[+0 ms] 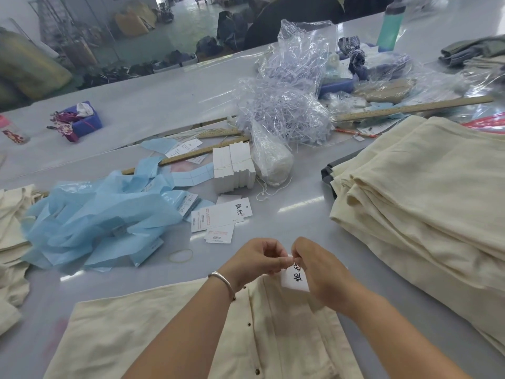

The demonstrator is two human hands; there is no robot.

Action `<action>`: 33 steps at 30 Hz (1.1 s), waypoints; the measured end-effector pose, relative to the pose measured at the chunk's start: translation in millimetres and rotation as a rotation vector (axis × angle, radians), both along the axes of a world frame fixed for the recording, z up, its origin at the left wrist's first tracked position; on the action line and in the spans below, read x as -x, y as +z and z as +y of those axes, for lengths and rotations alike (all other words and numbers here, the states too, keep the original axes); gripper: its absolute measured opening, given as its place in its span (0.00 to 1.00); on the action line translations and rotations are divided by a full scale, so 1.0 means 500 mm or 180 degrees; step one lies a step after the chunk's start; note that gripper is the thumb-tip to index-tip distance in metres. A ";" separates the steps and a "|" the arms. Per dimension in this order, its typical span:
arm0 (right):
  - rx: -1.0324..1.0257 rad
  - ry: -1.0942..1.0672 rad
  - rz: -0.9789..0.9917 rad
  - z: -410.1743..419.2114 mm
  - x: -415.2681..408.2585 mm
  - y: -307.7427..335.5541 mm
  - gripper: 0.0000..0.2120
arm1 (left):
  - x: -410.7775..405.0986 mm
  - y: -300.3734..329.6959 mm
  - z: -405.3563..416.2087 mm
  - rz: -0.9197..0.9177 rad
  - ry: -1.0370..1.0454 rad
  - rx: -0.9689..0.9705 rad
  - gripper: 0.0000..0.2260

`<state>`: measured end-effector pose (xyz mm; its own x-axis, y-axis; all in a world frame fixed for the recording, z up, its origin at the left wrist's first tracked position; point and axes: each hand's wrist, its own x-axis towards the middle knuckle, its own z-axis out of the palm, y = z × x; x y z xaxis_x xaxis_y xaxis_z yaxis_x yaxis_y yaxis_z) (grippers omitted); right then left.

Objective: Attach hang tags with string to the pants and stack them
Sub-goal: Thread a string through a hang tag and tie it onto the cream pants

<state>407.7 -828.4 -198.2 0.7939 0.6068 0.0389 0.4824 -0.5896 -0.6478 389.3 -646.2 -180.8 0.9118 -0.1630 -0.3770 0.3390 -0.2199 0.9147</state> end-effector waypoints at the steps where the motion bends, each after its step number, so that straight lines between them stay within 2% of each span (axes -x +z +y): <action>1: 0.0173 0.0033 -0.0056 -0.001 -0.003 0.002 0.11 | -0.002 -0.003 -0.003 -0.0067 0.0076 -0.0152 0.07; 5: 0.1122 -0.0156 -0.0575 0.016 -0.014 0.020 0.07 | -0.004 -0.017 -0.005 -0.0512 0.0438 -0.1091 0.09; 8: 0.1052 -0.0432 -0.0783 0.050 0.018 0.036 0.11 | 0.022 -0.017 0.040 -0.0736 0.0580 -0.1360 0.07; 11: 0.0662 0.0003 -0.0779 0.121 0.092 0.037 0.15 | 0.089 -0.012 0.122 -0.0825 0.0916 -0.1579 0.06; 14: 0.1082 0.0657 -0.0824 0.220 0.145 0.016 0.30 | 0.193 -0.013 0.231 -0.0872 0.1515 -0.1969 0.07; 16: 0.1525 0.0784 -0.0806 0.282 0.156 -0.002 0.44 | 0.273 -0.021 0.311 -0.0703 0.1808 -0.2297 0.06; 18: 0.1959 0.0632 -0.0690 0.328 0.157 -0.022 0.51 | 0.354 -0.035 0.385 -0.0294 0.1965 -0.2674 0.06; 20: 0.2174 0.0364 -0.0604 0.359 0.161 -0.048 0.51 | 0.429 -0.050 0.440 0.0173 0.2099 -0.2978 0.11; 22: 0.2185 0.0146 -0.0686 0.376 0.166 -0.070 0.44 | 0.491 -0.064 0.474 0.0502 0.2299 -0.3172 0.19; 25: 0.2218 -0.0032 -0.0843 0.384 0.181 -0.079 0.33 | 0.565 -0.093 0.492 0.0840 0.2501 -0.3097 0.33; 27: 0.2233 -0.0070 -0.0938 0.382 0.195 -0.073 0.27 | 0.595 -0.115 0.495 0.0775 0.2580 -0.2604 0.35; 30: 0.2025 -0.0227 -0.1220 0.367 0.236 -0.050 0.25 | 0.616 -0.113 0.505 0.0376 0.2658 -0.1895 0.25; 33: 0.1404 -0.0676 -0.1532 0.331 0.272 0.003 0.29 | 0.599 -0.066 0.510 -0.0233 0.2536 -0.1694 0.12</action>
<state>271.8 -663.1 -196.8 0.8537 0.4800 0.2022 0.5011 -0.8627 -0.0677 89.9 -391.2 -213.8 0.7049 0.6908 -0.1606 0.5144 -0.3421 0.7864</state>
